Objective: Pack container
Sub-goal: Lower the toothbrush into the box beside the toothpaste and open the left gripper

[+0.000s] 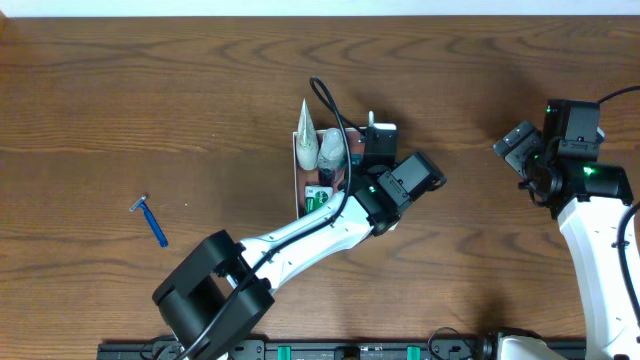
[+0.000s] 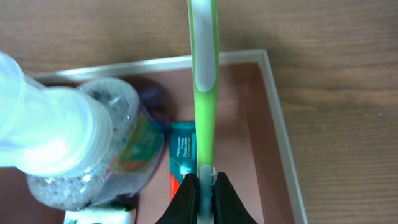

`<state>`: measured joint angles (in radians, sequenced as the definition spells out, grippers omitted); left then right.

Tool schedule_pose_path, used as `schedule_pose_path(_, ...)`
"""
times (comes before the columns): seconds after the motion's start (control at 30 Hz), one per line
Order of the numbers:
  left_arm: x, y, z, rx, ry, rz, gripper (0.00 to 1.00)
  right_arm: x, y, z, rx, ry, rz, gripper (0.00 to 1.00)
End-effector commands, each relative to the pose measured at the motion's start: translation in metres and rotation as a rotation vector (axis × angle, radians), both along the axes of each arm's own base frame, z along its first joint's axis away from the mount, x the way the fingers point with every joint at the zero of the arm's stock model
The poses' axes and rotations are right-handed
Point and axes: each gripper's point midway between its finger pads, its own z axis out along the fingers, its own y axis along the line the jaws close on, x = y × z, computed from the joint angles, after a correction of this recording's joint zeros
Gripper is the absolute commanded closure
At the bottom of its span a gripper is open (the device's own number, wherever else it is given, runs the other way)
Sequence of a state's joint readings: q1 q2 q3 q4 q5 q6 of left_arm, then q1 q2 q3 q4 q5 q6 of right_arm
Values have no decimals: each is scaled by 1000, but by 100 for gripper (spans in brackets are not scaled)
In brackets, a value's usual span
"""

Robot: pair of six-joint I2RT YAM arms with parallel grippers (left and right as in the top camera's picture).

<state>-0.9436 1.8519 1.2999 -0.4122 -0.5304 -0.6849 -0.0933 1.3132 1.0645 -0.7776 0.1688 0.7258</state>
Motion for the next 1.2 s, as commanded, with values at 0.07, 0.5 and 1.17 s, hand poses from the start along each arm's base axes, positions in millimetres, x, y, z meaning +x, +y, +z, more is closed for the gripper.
schedule_pose_path(0.07,-4,8,-18,16,33,30,94,-1,-3,5,-12,-12,-3,1)
schedule_pose_path(0.5,-14,10,-29,25,97,6,94,-1,-3,5,-12,-12,-3,1)
schedule_pose_path(1.17,-17,8,-31,18,114,-2,79,-1,-3,5,-12,-12,-3,1)
